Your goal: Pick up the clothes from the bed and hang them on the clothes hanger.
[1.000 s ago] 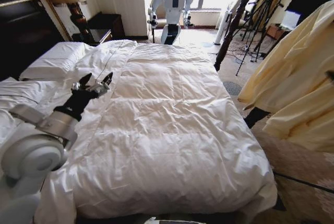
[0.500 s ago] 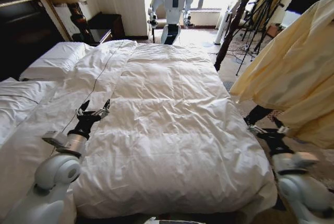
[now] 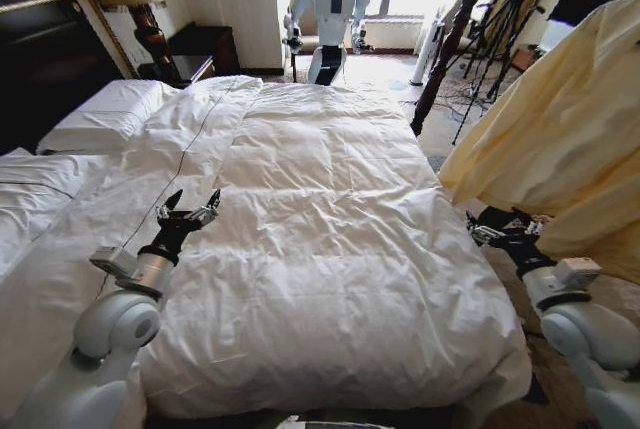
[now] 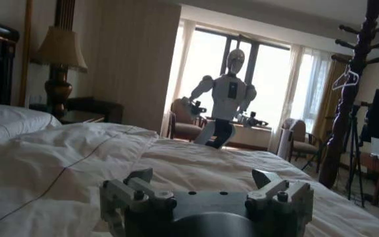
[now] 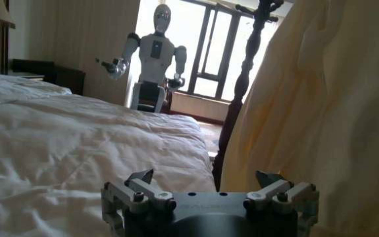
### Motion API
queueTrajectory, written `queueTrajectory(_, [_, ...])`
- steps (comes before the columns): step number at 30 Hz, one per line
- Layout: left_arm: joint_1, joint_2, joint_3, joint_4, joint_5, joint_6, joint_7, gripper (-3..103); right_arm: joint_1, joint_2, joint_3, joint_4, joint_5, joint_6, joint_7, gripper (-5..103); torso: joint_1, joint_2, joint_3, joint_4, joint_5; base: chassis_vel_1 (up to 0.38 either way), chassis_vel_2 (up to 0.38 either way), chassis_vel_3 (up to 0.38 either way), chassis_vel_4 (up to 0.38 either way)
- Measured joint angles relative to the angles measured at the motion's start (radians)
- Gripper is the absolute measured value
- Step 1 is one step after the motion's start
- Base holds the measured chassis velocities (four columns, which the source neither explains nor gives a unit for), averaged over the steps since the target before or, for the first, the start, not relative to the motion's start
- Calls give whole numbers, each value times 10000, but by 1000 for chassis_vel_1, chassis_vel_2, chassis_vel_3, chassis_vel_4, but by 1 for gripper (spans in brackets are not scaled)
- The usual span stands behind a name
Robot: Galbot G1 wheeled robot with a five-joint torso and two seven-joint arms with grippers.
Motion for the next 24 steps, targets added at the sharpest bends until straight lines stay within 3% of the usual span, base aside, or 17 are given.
queueTrajectory(3, [287, -206, 9, -186, 274, 0, 69, 100, 237, -309, -557, 227, -84, -68, 374, 100, 3, -1, 1, 7, -6, 0, 0, 0, 0])
queueTrajectory(9, [465, -396, -139, -233, 385, -69, 197, 100, 105, -394, -569, 334, -49, -35, 268, 100, -2, 1, -1, 3, -6, 0, 0, 0, 0])
queueTrajectory(15, [453, -683, 40, -234, 570, -205, 204, 100, 181, -795, -1022, 523, -635, 226, 423, 100, 3, 0, 0, 4, -5, 0, 0, 0, 0])
queueTrajectory(24, [813, -1239, 96, -373, 1211, -244, 342, 100, -389, -1040, -767, 1456, -610, 124, 474, 100, 1, 0, 0, 3, -6, 0, 0, 0, 0])
